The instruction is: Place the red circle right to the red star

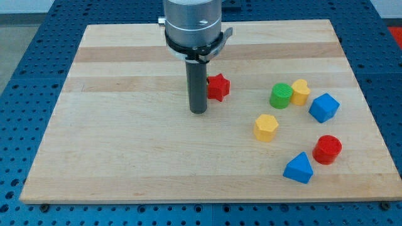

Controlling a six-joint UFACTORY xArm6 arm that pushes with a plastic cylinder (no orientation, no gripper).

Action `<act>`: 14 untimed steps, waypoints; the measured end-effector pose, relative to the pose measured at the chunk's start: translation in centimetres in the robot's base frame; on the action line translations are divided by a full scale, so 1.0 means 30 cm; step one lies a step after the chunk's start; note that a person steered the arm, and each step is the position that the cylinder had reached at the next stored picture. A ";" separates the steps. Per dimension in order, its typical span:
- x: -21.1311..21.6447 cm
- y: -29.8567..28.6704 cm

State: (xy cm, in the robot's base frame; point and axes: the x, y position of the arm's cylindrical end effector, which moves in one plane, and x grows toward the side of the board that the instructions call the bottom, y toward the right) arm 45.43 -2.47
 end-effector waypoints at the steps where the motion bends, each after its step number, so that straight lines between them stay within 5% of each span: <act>1: 0.035 -0.001; 7: 0.533 0.001; 10: 0.548 0.094; 14: 0.547 0.467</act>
State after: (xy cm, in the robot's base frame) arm 61.85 11.53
